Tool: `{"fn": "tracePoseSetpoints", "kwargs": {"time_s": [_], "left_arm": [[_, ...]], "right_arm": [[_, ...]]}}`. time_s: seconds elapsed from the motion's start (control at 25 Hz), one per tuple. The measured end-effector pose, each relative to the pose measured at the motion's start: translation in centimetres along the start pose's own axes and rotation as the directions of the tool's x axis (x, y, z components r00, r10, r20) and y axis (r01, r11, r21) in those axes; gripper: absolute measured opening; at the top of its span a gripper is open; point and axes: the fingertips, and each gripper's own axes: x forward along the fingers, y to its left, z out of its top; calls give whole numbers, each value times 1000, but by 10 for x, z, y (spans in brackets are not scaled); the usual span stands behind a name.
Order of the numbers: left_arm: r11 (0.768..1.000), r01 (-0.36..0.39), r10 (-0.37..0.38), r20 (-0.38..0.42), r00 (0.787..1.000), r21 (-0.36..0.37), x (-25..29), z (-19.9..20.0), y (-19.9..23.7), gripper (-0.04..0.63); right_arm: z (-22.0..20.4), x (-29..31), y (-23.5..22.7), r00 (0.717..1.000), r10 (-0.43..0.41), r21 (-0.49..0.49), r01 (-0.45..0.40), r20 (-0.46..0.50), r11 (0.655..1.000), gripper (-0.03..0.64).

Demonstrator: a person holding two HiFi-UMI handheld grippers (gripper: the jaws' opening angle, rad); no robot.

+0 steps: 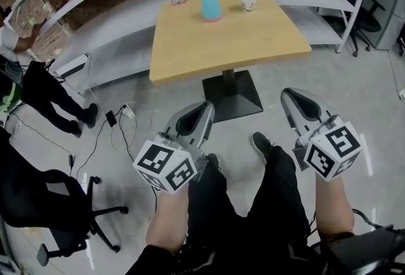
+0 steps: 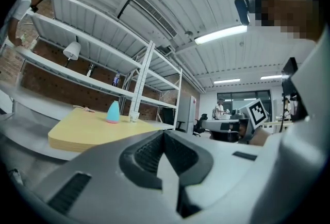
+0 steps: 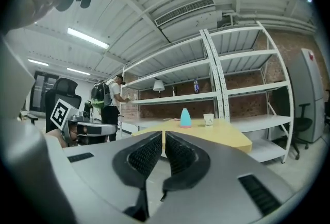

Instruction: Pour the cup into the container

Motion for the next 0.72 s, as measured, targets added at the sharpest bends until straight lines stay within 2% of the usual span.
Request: {"fn": "tracePoseSetpoints", "kwargs": {"time_s": [0.24, 0.36, 0.56, 0.72], "left_arm": [[1000, 2, -2, 23, 1000, 23, 27, 7, -1, 0], [1000, 7, -8, 37, 999, 27, 37, 19, -4, 0], [994, 39, -43, 43, 998, 99, 53, 40, -33, 0], [993, 45, -50, 38, 998, 106, 61, 44, -38, 0]], "right_arm": [[12, 16, -19, 999, 20, -39, -19, 26, 999, 2], [27, 8, -25, 999, 10, -60, -7, 51, 998, 2], [43, -18, -49, 994, -36, -64, 43, 103, 997, 2], [46, -15, -61, 994, -32, -62, 38, 105, 997, 0]]}}
